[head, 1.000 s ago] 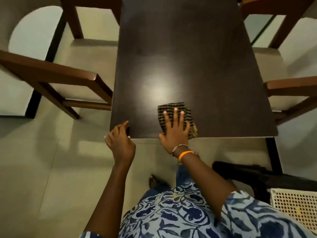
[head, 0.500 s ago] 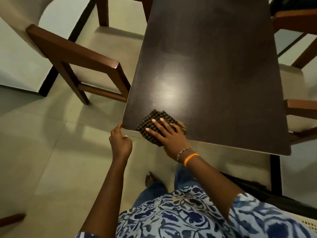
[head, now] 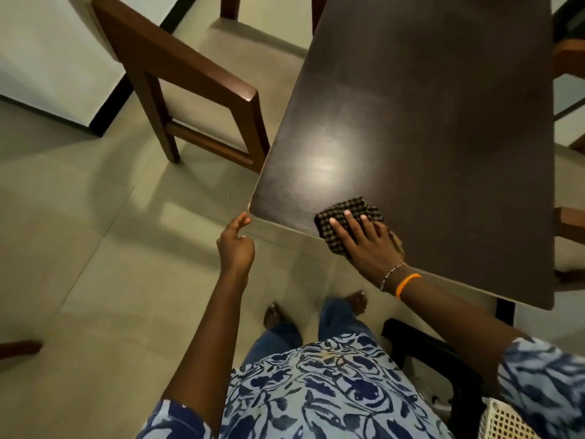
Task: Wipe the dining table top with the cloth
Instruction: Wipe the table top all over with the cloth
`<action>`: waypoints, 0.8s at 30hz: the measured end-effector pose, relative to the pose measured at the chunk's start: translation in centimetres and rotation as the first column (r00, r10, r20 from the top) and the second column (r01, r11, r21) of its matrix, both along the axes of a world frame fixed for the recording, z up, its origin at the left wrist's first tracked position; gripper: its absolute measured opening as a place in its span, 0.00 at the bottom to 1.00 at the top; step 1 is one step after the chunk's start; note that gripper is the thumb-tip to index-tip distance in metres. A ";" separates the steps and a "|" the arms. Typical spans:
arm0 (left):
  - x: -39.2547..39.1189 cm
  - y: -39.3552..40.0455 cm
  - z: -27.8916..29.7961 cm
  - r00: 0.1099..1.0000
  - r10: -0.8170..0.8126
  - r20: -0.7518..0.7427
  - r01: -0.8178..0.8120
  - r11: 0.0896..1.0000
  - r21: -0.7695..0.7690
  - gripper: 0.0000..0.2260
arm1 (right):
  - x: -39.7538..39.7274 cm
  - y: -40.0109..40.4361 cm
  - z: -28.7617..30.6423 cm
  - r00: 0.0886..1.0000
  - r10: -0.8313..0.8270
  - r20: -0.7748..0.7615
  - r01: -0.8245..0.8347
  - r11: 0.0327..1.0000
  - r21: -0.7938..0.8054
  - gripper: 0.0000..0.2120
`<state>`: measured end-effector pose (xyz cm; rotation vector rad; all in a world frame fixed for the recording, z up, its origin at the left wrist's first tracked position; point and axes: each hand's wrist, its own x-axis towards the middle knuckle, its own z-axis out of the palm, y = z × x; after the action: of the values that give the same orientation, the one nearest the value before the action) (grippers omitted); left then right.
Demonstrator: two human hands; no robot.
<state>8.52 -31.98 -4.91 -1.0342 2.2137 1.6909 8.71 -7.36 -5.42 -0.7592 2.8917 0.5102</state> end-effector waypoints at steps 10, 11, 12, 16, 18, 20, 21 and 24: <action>2.4 -1.4 -0.5 0.994 0.105 0.017 -0.105 0.994 0.002 0.23 | -5.6 -15.7 -1.4 0.986 0.041 0.160 -0.008 0.980 -0.199 0.27; 2.5 -1.3 -0.5 0.994 0.108 0.025 -0.108 0.994 0.006 0.22 | -6.2 -16.7 -1.4 0.981 0.048 0.186 -0.004 0.974 -0.228 0.26; 2.6 -1.1 -0.5 0.994 0.105 0.032 -0.105 0.994 0.007 0.23 | -6.6 -17.4 -1.3 0.979 0.055 0.199 -0.003 0.968 -0.252 0.25; 2.9 -0.4 -0.1 0.998 0.066 0.013 -0.066 0.997 -0.026 0.24 | -6.8 -17.7 -1.3 0.977 0.088 0.195 -0.026 0.954 -0.298 0.24; 2.8 0.2 0.2 0.999 0.045 -0.006 -0.045 0.998 -0.042 0.24 | -6.3 -16.5 -1.6 0.976 0.115 0.187 -0.049 0.945 -0.324 0.25; 2.7 0.8 0.7 1.000 0.015 -0.025 -0.018 0.996 -0.086 0.24 | -5.7 -15.0 -1.8 0.976 0.141 0.168 -0.074 0.934 -0.351 0.26; 2.7 1.1 0.9 0.999 -0.012 -0.041 0.007 0.993 -0.117 0.25 | -5.4 -14.0 -2.0 0.976 0.149 0.161 -0.084 0.932 -0.354 0.27; 2.4 2.4 1.4 0.986 -0.121 -0.116 0.095 0.973 -0.209 0.27 | -4.1 -10.5 -2.2 0.984 0.142 0.105 -0.096 0.929 -0.358 0.27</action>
<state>10.89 -29.56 -3.48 -0.8484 2.5175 1.5518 4.58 -17.91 -7.61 -0.9781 2.8586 -0.0547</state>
